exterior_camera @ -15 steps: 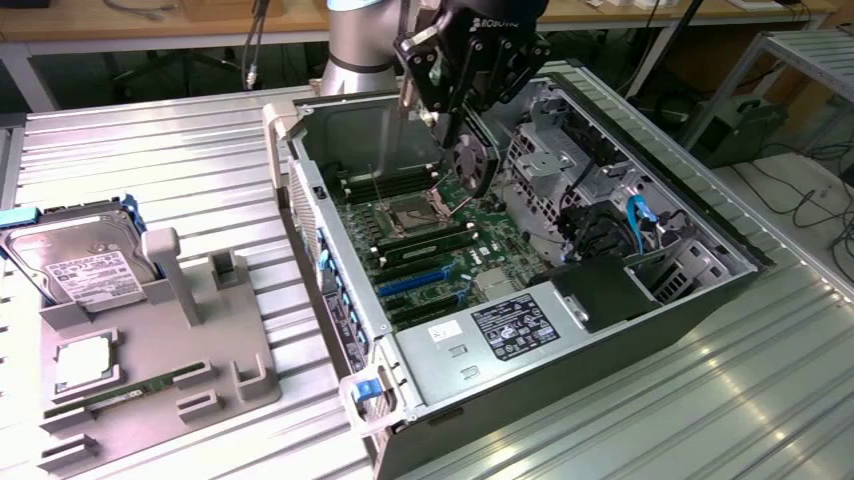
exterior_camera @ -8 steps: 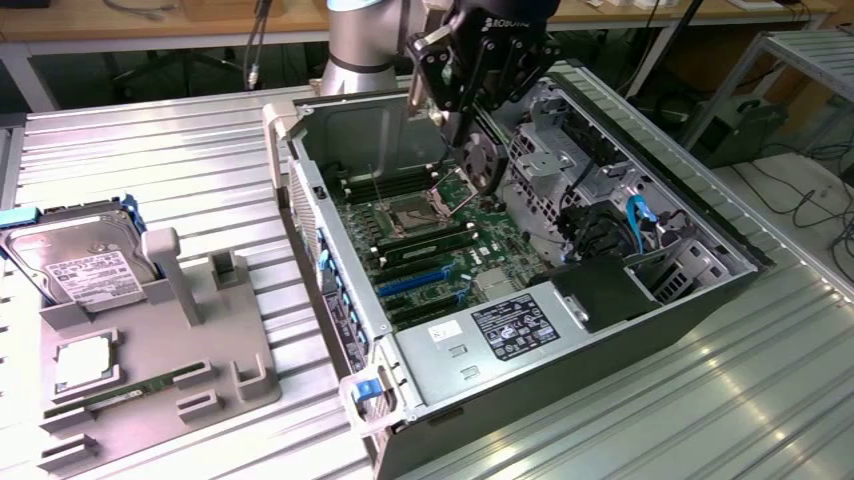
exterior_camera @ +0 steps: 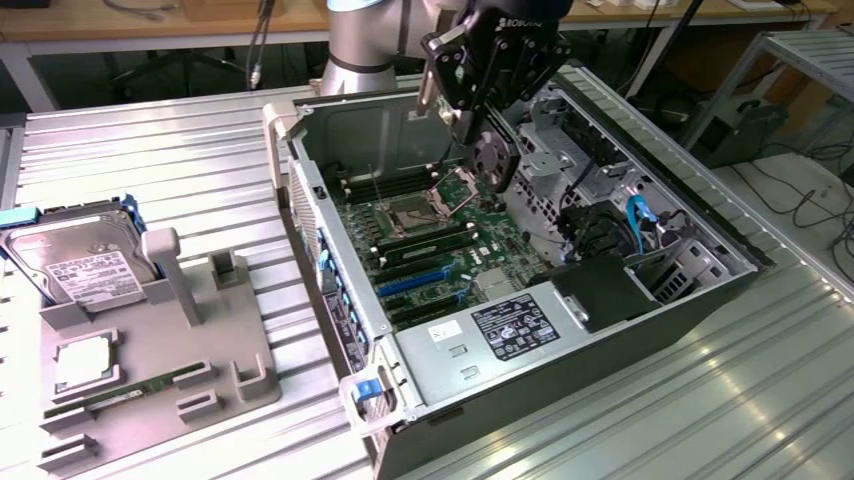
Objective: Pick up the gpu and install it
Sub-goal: 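Pick up the gpu and move the gpu toward the slot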
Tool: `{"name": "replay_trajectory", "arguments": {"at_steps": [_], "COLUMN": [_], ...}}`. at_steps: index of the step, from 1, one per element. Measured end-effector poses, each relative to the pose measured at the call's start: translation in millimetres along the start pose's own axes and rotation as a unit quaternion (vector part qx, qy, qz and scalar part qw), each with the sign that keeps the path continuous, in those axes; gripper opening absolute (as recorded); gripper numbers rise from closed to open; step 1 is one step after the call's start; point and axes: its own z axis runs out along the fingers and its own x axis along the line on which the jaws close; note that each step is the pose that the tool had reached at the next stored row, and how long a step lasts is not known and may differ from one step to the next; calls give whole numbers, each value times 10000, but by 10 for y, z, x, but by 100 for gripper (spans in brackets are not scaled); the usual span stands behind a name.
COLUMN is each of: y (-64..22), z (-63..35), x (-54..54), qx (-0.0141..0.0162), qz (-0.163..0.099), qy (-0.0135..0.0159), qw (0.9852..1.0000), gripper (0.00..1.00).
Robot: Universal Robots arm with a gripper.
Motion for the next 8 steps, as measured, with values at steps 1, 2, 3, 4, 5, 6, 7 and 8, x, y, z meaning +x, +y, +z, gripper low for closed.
{"name": "replay_trajectory", "arguments": {"at_steps": [1,2,3,4,5,6,7,8], "y": [0,0,0,0,0,0,0,0], "z": [0,0,0,0,0,0,0,0], "x": [-4,-5,-5,-5,-5,-5,-6,-5], "qx": [0,0,0,0,0,0,0,0], "qz": [0,0,0,0,0,0,0,0], "qy": [0,0,0,0,0,0,0,0], "qw": [10000,10000,10000,10000,10000,10000,10000,10000], "gripper": [27,27,27,27,27,27,27,27]}}
